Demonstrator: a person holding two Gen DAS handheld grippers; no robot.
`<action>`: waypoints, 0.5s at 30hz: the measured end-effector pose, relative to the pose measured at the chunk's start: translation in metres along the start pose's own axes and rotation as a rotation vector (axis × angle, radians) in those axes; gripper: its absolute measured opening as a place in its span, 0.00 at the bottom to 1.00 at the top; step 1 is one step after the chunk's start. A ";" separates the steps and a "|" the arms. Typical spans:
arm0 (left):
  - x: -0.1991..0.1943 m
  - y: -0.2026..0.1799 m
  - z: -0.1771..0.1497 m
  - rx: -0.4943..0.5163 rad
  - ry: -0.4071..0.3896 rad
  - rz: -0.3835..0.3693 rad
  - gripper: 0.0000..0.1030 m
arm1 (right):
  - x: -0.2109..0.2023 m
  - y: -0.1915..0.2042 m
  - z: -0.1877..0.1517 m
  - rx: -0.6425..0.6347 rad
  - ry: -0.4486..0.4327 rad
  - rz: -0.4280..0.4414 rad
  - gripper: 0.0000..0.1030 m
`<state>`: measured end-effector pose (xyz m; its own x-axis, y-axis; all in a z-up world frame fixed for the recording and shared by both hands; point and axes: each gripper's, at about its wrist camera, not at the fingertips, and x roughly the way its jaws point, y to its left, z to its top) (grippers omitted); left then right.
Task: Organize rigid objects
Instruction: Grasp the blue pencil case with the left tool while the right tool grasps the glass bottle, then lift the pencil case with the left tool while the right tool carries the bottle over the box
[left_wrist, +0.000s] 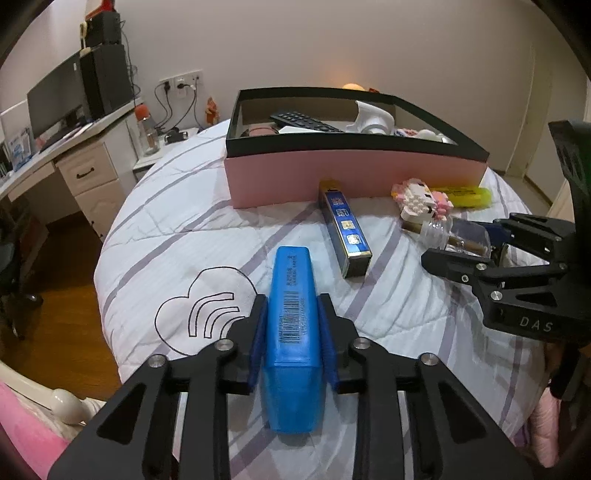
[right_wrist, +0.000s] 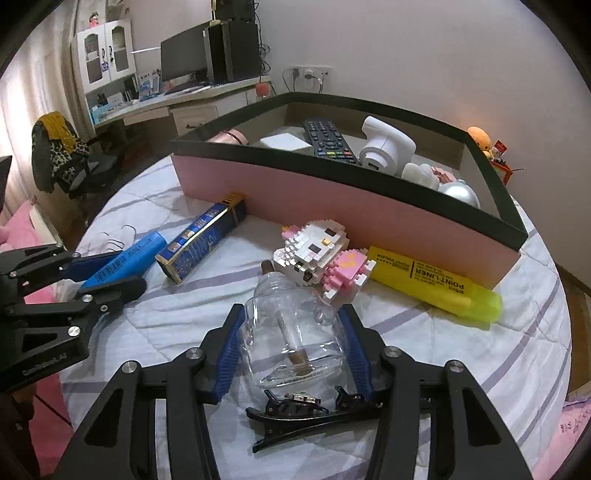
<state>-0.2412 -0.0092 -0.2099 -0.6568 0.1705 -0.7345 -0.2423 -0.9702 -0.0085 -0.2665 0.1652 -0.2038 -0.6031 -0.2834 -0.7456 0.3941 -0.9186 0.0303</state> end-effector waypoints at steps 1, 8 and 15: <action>-0.001 -0.001 0.001 0.002 -0.002 0.002 0.25 | -0.001 0.000 0.000 0.001 -0.006 -0.002 0.51; -0.017 -0.003 0.006 -0.009 -0.031 -0.029 0.25 | -0.025 -0.004 0.000 0.018 -0.076 0.002 0.50; -0.036 -0.016 0.017 0.014 -0.080 -0.045 0.25 | -0.044 -0.015 0.000 0.040 -0.124 -0.014 0.50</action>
<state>-0.2258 0.0028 -0.1716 -0.6996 0.2274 -0.6773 -0.2821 -0.9589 -0.0306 -0.2460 0.1914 -0.1710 -0.6901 -0.3002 -0.6585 0.3589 -0.9321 0.0488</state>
